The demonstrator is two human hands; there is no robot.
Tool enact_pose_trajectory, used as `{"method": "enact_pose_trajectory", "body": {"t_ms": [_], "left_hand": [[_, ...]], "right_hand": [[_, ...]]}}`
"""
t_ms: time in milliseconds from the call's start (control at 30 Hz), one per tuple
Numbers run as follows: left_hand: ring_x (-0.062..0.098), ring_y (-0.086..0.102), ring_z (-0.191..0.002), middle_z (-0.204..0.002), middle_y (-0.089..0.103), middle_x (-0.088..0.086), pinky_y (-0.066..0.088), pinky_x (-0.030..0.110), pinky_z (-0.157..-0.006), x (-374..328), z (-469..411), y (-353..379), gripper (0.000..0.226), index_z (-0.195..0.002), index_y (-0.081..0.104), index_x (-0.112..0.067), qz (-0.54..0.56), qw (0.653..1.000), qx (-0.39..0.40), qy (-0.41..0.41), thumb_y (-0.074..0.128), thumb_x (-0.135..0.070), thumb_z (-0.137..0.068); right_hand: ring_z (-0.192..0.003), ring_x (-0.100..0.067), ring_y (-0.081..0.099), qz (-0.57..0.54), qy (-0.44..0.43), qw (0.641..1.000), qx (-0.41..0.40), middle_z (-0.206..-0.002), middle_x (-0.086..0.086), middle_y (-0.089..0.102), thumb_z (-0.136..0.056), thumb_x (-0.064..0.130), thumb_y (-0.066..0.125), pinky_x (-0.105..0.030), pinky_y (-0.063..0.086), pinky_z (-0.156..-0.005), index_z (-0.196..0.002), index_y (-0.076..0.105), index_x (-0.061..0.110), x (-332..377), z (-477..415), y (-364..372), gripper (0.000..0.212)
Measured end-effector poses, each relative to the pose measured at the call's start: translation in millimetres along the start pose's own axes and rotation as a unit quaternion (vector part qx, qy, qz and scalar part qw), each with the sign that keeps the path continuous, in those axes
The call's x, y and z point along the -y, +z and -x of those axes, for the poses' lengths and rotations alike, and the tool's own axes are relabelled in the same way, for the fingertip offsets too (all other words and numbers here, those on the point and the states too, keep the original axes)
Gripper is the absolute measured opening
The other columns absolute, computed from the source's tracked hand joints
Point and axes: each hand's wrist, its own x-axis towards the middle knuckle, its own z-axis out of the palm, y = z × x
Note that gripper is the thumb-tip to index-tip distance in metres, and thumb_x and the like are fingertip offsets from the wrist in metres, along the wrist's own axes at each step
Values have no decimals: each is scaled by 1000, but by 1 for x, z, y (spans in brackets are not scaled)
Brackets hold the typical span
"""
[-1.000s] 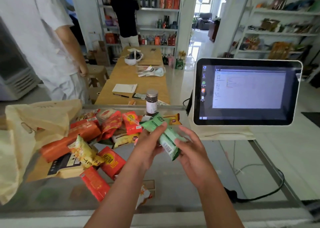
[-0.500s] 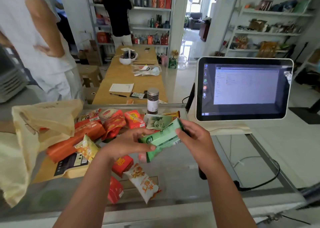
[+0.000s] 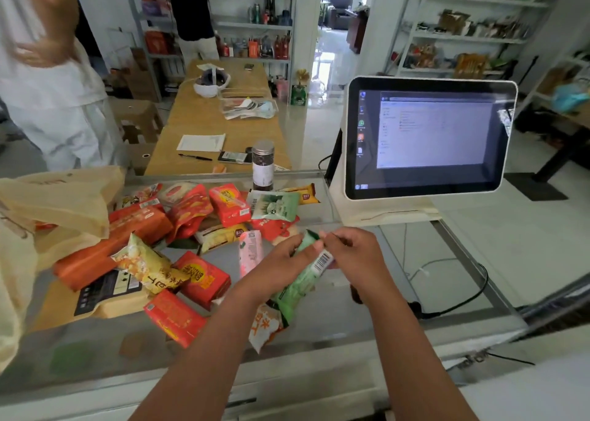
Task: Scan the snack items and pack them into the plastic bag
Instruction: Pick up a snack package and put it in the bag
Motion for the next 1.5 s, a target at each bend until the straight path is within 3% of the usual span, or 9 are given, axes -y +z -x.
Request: {"method": "enact_pose_trajectory", "body": {"t_ms": [100,200,333,467,600,700,967,1233,1500], "left_hand": [[18,69,-70,-81,72,4,56,31,-61,8,-13,15,31,-102,63,-13,79,994,-34,-61,53,-41,-95],[19,68,-67,-81,72,8,55,31,-60,24,-29,23,33,-98,63,-8,118,985,-75,-99,49,-37,-98],[19,67,-65,-83,72,8,53,28,-57,40,-50,34,32,-99,62,-7,99,979,-108,-139,48,-36,-100],[15,67,-55,-83,69,13,51,23,-48,54,-61,48,41,-111,54,2,39,979,-109,-168,50,-37,-99],[13,64,-51,-76,67,12,48,19,-46,67,-61,50,46,-95,59,0,-26,974,-133,-181,50,-45,-96],[19,60,-61,-74,59,12,50,24,-59,74,-65,50,49,-82,52,-10,-90,974,-139,-153,53,-58,-89],[29,72,-66,-80,73,17,60,44,-72,76,-75,51,56,-95,59,6,-36,974,-128,-184,55,-50,-92],[24,71,-62,-83,72,15,59,32,-61,78,-74,58,52,-94,61,0,-71,972,-151,-166,57,-51,-91],[28,70,-80,-85,72,10,56,49,-82,86,-73,57,47,-87,64,-9,-131,972,-140,-135,55,-55,-90]], "right_hand": [[-78,-10,69,-30,-6,999,-27,-84,-2,72,-93,17,59,-20,56,-71,-91,71,9,-15,0,-17,15],[-88,3,59,132,-50,986,-90,-102,6,66,-92,11,57,-6,42,-83,-108,67,12,-47,6,-37,19],[-112,-27,54,313,-9,950,-3,-119,-12,56,-82,3,59,-34,47,-95,-135,47,8,-95,9,-57,54],[-111,-30,53,434,-8,899,58,-126,-12,51,-80,13,66,-42,45,-95,-151,12,11,-122,8,-50,89],[-100,-38,60,405,-35,913,-27,-117,-21,58,-72,-7,69,-46,49,-89,-141,37,0,-148,1,-44,77],[-76,-34,67,399,-74,912,-51,-94,-15,65,-58,-10,73,-39,54,-67,-107,63,1,-153,-3,-49,51],[-75,-13,58,290,-53,954,48,-84,0,60,-73,21,70,-22,48,-64,-94,59,14,-122,1,-87,24],[-78,-8,63,249,-25,962,109,-79,3,65,-68,15,76,-21,52,-70,-92,65,13,-92,1,-115,26],[-73,-4,60,254,-23,960,116,-71,13,60,-70,16,75,-15,47,-63,-83,58,28,-85,5,-115,25]]}}
